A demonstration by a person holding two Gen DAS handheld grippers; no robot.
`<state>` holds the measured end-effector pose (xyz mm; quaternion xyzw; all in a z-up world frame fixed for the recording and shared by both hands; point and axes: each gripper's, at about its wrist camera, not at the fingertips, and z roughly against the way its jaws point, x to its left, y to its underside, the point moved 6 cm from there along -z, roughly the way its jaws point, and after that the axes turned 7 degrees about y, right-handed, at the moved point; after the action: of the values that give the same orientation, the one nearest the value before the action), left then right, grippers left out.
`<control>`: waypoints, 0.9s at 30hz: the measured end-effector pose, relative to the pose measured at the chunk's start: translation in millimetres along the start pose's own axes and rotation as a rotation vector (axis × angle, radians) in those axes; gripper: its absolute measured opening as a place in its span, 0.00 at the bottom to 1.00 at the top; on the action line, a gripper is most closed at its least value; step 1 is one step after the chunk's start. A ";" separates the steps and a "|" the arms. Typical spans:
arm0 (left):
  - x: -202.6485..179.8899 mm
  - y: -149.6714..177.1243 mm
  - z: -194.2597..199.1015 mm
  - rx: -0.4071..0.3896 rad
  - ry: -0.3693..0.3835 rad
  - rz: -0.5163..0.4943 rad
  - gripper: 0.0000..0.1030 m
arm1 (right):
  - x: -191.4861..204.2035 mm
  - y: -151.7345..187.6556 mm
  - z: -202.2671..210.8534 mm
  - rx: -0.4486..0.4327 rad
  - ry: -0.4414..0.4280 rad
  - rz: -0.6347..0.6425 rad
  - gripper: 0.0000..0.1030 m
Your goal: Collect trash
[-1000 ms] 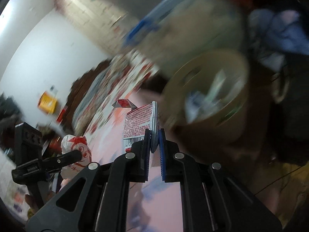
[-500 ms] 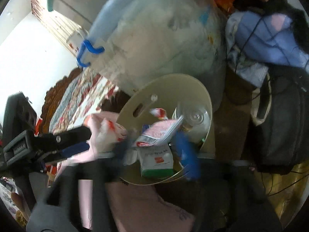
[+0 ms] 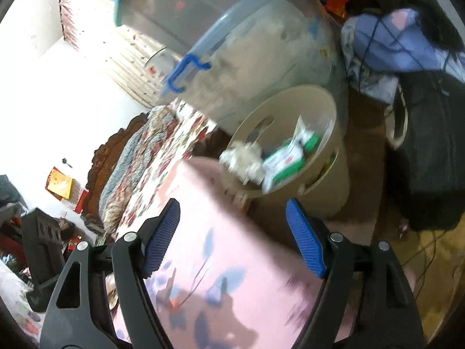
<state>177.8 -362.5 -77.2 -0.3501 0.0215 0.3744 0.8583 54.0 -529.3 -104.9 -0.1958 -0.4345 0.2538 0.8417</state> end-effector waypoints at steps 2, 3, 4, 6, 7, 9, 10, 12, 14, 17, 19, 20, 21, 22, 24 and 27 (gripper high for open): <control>5.5 21.6 18.3 -0.020 -0.053 -0.018 0.89 | 7.0 16.4 6.1 0.007 0.001 0.005 0.74; 8.6 31.0 26.4 -0.028 -0.073 -0.018 0.89 | 11.6 28.0 10.1 0.013 0.004 0.006 0.75; 13.1 42.5 36.1 -0.037 -0.092 -0.013 0.89 | 15.7 38.6 14.3 0.017 0.010 0.008 0.75; 21.1 61.9 52.6 -0.049 -0.113 0.005 0.89 | 23.2 58.1 20.3 0.027 0.023 0.018 0.76; 24.7 69.1 58.7 -0.053 -0.123 0.012 0.89 | 27.8 67.0 22.2 0.037 0.026 0.031 0.77; 32.0 85.4 72.0 -0.060 -0.143 0.027 0.89 | 36.1 82.8 25.0 0.059 0.033 0.057 0.78; 34.0 91.1 77.0 -0.062 -0.145 0.032 0.89 | 39.9 90.1 26.7 0.069 0.036 0.068 0.79; 37.1 103.0 87.8 -0.069 -0.151 0.036 0.89 | 47.4 101.4 31.4 0.082 0.037 0.086 0.80; 40.2 113.8 100.6 -0.081 -0.170 0.034 0.92 | 55.4 110.7 38.1 0.086 0.038 0.101 0.81; 42.3 123.4 116.1 -0.104 -0.193 0.023 0.91 | 64.3 119.3 46.9 0.081 0.042 0.122 0.82; 42.9 128.4 124.9 -0.115 -0.206 0.017 0.91 | 70.1 124.0 53.5 0.079 0.044 0.131 0.83; 43.0 130.6 129.1 -0.119 -0.211 0.016 0.91 | 72.7 125.5 55.9 0.080 0.042 0.134 0.83; 43.6 132.0 132.8 -0.123 -0.218 0.016 0.92 | 76.6 126.9 59.1 0.080 0.040 0.139 0.83; 44.8 133.9 138.0 -0.129 -0.228 0.014 0.92 | 80.5 128.1 63.1 0.074 0.040 0.147 0.84; 44.7 135.6 144.4 -0.142 -0.244 0.010 0.92 | 87.8 130.3 70.8 0.061 0.034 0.163 0.84; 46.3 138.2 155.3 -0.163 -0.271 0.003 0.92 | 97.0 132.8 79.7 0.042 0.030 0.175 0.85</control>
<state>85.1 -172.0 -54.8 -0.3648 -0.1243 0.4198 0.8217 1.5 -357.1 -73.2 -0.2194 -0.3977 0.3325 0.8265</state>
